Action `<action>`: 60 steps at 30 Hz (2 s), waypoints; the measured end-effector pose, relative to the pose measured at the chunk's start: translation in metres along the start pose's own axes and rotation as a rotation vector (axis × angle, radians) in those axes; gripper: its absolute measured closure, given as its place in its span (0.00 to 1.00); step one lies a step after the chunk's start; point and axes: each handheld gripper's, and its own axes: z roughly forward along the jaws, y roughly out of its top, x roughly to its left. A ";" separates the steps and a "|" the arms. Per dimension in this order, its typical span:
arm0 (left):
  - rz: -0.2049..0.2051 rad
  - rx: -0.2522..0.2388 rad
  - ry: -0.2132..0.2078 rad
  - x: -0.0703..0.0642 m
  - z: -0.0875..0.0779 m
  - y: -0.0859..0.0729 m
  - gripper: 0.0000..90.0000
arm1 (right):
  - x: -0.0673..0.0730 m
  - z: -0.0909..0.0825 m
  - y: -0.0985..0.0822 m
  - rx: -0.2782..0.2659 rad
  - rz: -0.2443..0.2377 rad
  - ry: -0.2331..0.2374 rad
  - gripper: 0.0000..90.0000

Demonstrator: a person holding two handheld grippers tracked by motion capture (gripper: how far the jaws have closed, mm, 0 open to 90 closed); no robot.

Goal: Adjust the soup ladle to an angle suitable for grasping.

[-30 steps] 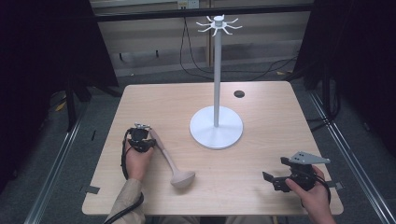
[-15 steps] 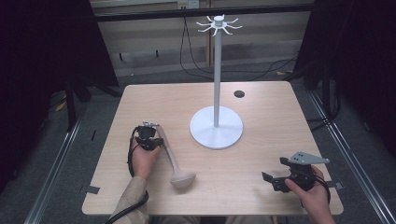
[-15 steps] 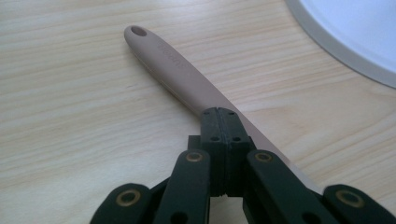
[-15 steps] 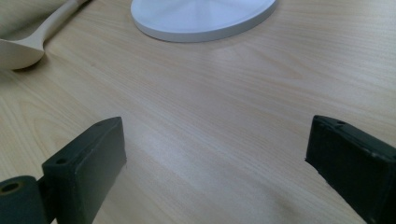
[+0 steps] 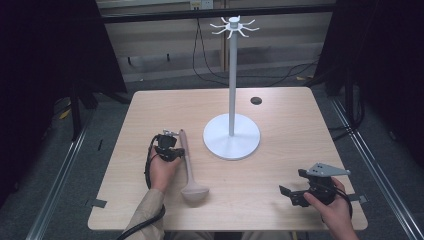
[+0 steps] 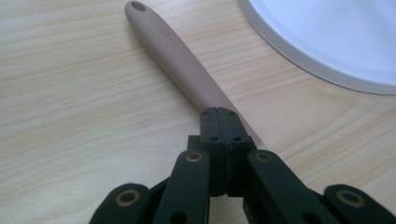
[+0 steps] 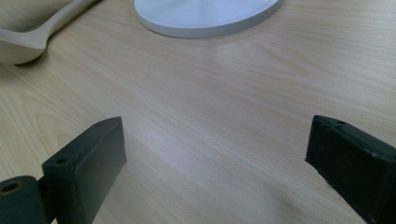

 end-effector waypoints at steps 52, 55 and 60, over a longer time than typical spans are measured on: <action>0.008 0.211 -0.029 -0.033 -0.009 0.026 0.78 | 0.002 0.000 -0.001 0.003 0.002 0.008 0.05; -0.003 0.238 -0.036 -0.035 -0.009 0.028 0.76 | 0.002 -0.001 -0.001 0.000 0.000 0.008 0.05; -0.017 0.265 -0.036 -0.039 -0.007 0.029 0.74 | 0.003 -0.001 -0.001 0.004 0.000 0.008 0.05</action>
